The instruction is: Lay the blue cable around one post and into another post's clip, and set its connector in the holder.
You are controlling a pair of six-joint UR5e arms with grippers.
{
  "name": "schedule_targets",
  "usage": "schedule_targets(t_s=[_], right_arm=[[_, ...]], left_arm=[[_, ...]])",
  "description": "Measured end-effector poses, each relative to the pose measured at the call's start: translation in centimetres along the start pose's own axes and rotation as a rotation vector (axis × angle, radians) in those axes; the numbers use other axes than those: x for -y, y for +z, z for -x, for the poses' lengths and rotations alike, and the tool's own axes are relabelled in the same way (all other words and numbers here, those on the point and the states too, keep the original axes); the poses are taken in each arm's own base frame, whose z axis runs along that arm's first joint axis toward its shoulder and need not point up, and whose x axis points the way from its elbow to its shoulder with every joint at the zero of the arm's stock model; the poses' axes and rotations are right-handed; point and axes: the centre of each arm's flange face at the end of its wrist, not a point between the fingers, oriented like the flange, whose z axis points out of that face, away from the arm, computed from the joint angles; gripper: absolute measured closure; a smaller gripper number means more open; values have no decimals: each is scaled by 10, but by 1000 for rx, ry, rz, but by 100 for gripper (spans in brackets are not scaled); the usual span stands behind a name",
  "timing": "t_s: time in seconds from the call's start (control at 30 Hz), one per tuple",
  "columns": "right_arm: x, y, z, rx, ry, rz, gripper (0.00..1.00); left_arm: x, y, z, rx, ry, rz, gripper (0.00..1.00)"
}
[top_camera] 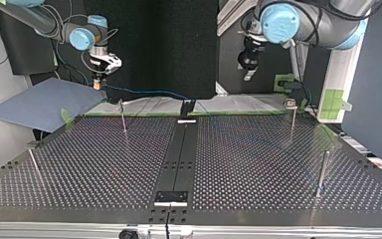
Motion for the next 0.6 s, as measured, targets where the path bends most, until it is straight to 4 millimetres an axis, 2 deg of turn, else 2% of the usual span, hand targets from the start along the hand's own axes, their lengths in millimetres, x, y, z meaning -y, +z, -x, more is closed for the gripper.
schedule_targets(t_s=[0.3,0.6], right_arm=[[1,0,0,-1,-1,-2,100],[1,0,0,-2,1,-3,100]], left_arm=[[32,23,0,44,36,-67,2],[57,43,-26,53,61,-110,2]])
